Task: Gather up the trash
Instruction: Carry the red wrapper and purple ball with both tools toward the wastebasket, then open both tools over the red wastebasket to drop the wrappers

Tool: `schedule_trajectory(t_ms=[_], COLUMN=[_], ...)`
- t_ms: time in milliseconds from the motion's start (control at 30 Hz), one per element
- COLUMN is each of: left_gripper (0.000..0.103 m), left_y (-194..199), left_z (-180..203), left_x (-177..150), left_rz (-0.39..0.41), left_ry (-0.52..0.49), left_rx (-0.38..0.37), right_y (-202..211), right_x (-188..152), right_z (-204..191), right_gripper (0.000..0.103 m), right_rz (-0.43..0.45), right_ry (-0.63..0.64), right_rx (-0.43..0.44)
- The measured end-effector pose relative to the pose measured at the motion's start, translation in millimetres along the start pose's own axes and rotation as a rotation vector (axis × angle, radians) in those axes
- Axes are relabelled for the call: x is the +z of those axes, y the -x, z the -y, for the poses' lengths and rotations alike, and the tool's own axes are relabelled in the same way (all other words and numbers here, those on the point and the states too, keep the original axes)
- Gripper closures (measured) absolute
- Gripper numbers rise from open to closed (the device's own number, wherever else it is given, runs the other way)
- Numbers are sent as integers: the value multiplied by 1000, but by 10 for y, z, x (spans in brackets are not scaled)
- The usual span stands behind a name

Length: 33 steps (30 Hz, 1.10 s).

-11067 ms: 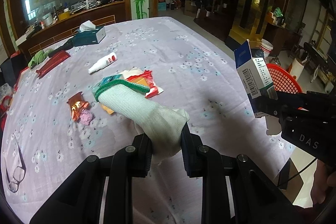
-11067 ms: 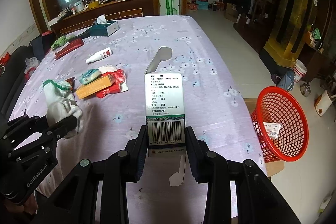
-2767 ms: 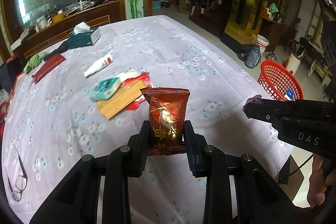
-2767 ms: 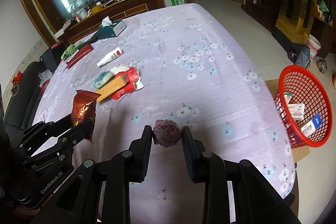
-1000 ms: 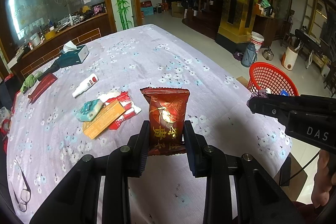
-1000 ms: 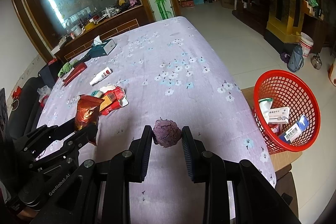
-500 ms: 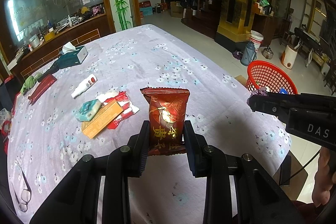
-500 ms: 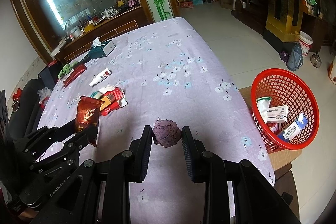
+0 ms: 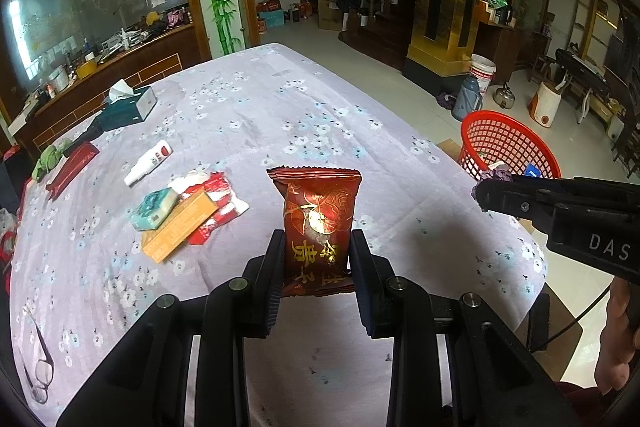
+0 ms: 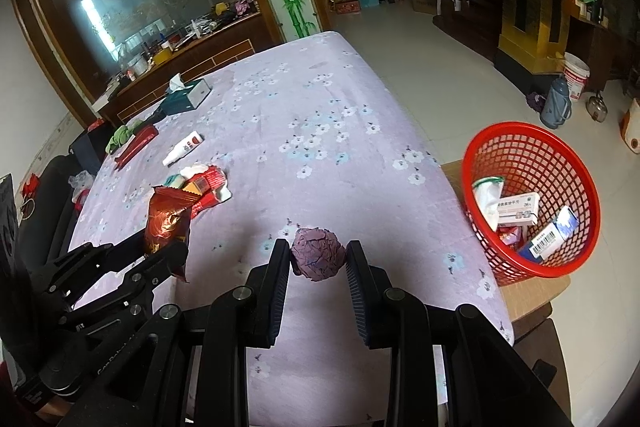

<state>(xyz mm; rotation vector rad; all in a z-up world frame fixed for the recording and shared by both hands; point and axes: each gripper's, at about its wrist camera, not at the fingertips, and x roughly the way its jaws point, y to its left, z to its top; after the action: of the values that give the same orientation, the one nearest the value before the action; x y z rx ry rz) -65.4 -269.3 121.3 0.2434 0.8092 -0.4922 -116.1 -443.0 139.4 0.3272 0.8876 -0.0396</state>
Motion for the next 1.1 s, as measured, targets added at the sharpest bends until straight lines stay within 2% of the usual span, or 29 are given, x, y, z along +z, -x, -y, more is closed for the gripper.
schedule_trajectory(t_ms=[733,933,1100], left_gripper=[73,73,73], left_y=[-182,-194,-238], left_z=[715,888,1114], left_x=[107,269,504], left_rz=[-30,-13,-23], left_ry=[-106,-130,-134], left_rx=[-77,-145,-270], right_y=[279,462,621], right_x=[-112,-43,80], right_z=[728,1096,1494], right_gripper=[72,72,72], right_rz=[21,57,83], right_ry=[-137,-215,-296], right_rx=[-68,-114,-132])
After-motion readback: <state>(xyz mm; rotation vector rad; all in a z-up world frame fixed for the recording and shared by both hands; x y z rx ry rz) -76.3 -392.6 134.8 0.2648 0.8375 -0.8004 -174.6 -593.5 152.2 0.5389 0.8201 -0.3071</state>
